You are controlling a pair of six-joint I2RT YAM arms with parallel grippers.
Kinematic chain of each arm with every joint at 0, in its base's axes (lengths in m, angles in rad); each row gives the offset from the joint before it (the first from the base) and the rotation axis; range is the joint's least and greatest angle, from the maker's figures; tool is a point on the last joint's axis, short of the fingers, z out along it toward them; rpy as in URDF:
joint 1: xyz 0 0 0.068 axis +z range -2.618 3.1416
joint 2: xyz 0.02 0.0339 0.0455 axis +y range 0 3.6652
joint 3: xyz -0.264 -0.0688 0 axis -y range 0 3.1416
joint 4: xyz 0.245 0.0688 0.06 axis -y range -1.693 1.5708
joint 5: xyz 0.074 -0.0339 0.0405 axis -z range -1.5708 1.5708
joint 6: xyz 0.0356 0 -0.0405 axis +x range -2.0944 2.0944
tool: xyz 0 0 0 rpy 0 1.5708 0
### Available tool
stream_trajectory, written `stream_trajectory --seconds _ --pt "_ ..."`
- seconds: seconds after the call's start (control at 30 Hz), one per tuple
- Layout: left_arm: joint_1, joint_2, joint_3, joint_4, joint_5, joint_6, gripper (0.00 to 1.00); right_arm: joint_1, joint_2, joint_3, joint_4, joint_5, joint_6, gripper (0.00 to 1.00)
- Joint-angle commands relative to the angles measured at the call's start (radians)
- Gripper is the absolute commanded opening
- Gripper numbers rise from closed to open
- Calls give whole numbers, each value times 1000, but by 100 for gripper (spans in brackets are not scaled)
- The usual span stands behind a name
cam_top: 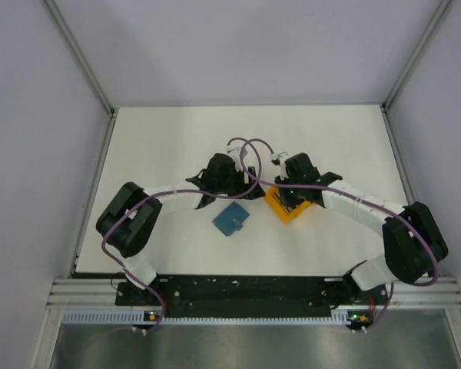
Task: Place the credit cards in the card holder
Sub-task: Pick up the credit card from the storage box.
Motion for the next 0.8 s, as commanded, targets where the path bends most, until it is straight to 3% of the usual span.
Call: stream_trajectory --seconds 0.0,0.03,0.3,0.47,0.67,0.73,0.77 --pt "3 2 26 40 15 -7 75 17 -52 51 33 50 1 7" --pt "3 1 24 40 15 -5 75 17 -52 48 33 50 -1 0" --pt "6 4 22 42 21 -7 75 18 -43 50 38 1 -1 0" --pt "6 4 22 43 26 -8 75 18 -3 50 25 -13 -4 16" --pt "7 5 21 44 23 -7 75 18 20 47 19 -8 -5 16" --pt "7 5 21 43 24 -8 75 18 17 51 19 10 -5 9" --pt "9 2 21 45 24 -7 76 18 16 56 15 16 -4 0"
